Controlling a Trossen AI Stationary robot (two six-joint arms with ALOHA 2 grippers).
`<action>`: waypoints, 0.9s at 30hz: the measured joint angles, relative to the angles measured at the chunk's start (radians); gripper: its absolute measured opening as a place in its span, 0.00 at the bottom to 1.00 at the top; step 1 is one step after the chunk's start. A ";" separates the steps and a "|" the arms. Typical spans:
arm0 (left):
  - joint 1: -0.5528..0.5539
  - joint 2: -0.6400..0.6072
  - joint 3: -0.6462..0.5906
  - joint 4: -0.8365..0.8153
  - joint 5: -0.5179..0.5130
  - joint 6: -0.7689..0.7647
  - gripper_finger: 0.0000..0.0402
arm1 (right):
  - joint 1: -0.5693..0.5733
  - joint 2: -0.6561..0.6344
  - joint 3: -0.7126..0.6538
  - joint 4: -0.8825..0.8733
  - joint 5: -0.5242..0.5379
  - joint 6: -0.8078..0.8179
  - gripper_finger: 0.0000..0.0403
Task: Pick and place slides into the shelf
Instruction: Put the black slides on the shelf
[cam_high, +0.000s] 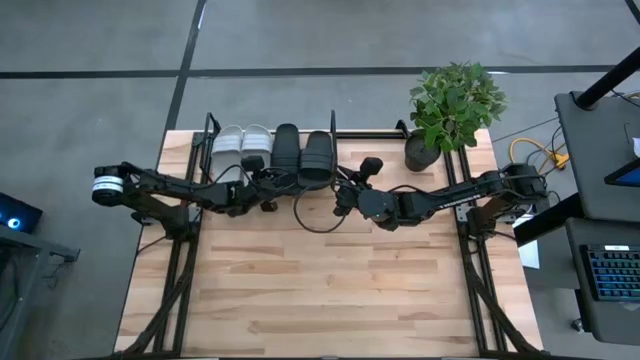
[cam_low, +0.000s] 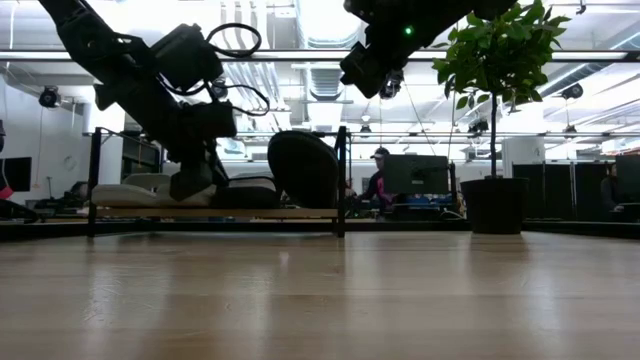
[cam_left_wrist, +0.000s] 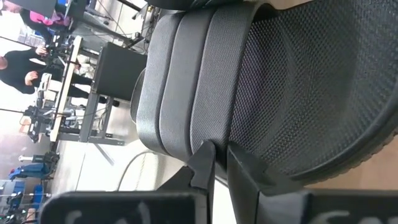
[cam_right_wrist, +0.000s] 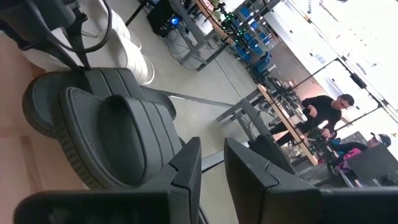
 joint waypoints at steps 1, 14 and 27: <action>0.000 -0.002 0.000 -0.005 0.001 0.002 0.03 | 0.000 0.000 -0.003 0.000 0.000 0.000 0.15; 0.000 -0.033 -0.002 -0.049 0.002 0.004 0.03 | -0.006 0.001 -0.017 0.000 -0.443 0.014 0.16; 0.000 -0.064 -0.002 -0.055 -0.001 0.004 0.03 | -0.006 0.074 -0.016 0.003 -0.504 -0.050 0.37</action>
